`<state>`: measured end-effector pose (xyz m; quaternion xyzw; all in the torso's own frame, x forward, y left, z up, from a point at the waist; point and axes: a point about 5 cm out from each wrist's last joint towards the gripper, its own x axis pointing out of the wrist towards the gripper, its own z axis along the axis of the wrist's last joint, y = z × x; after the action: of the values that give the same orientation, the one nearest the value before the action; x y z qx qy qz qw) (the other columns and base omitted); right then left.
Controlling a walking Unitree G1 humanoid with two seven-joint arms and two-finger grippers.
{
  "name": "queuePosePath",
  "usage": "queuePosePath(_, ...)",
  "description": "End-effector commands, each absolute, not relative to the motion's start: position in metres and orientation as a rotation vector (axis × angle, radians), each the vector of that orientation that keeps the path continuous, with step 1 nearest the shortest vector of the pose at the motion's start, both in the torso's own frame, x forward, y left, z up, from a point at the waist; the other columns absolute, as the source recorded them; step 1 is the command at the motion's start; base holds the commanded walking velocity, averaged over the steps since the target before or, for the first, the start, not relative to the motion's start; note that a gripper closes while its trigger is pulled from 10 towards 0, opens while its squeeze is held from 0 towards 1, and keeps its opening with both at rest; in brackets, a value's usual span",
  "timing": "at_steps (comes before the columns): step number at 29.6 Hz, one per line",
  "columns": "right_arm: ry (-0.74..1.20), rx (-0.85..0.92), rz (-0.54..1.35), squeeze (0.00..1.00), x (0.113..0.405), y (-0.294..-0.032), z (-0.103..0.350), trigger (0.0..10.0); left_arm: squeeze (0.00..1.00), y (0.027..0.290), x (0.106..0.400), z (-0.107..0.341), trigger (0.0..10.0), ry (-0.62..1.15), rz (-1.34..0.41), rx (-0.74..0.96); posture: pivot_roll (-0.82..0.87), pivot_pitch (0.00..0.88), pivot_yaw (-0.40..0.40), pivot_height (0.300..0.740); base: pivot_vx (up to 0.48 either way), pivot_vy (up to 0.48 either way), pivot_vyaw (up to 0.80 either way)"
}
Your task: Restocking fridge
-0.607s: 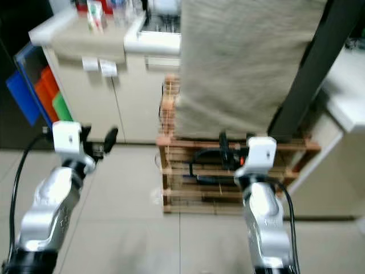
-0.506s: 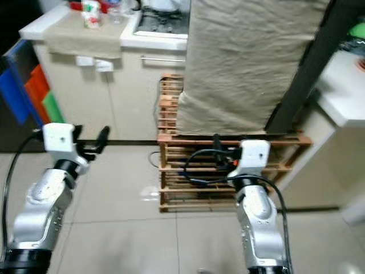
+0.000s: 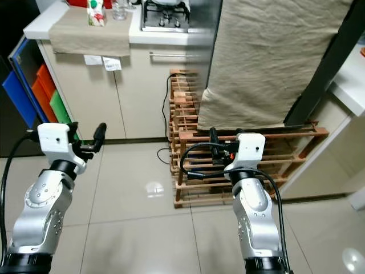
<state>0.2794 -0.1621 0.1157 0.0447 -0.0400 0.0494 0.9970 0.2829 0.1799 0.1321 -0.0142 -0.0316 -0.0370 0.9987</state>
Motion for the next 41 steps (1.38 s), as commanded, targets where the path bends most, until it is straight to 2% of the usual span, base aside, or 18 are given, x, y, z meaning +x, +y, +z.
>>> queuePosePath(1,-0.085,0.111,0.069,0.0,0.281,-0.166,0.115,10.0,0.0,0.174,0.287,0.138,10.0,-0.078,-0.102,-0.034,-0.06,0.0,-0.013,0.74,0.424,0.0,0.0)
queuePosePath(10,-0.068,0.113,0.068,0.0,0.279,-0.165,0.113,10.0,0.0,0.166,0.295,0.15,10.0,-0.105,-0.169,-0.036,-0.06,0.0,-0.017,0.74,0.394,0.14,-0.75)
queuePosePath(21,-0.085,0.117,0.047,0.0,0.284,-0.168,0.115,10.0,0.0,0.148,0.288,0.158,10.0,-0.14,-0.343,-0.127,-0.05,0.0,0.015,0.74,0.0,0.476,-0.77)
queuePosePath(29,-0.079,0.129,0.046,0.0,0.283,-0.166,0.112,10.0,0.0,0.152,0.291,0.155,10.0,-0.115,-0.326,-0.073,-0.03,0.0,0.005,0.74,0.0,0.478,-0.76)
queuePosePath(41,-0.084,0.116,0.065,0.0,0.287,-0.168,0.115,10.0,0.0,0.144,0.287,0.149,10.0,-0.105,-0.284,-0.078,-0.02,0.0,-0.035,0.74,0.0,0.0,-0.76)
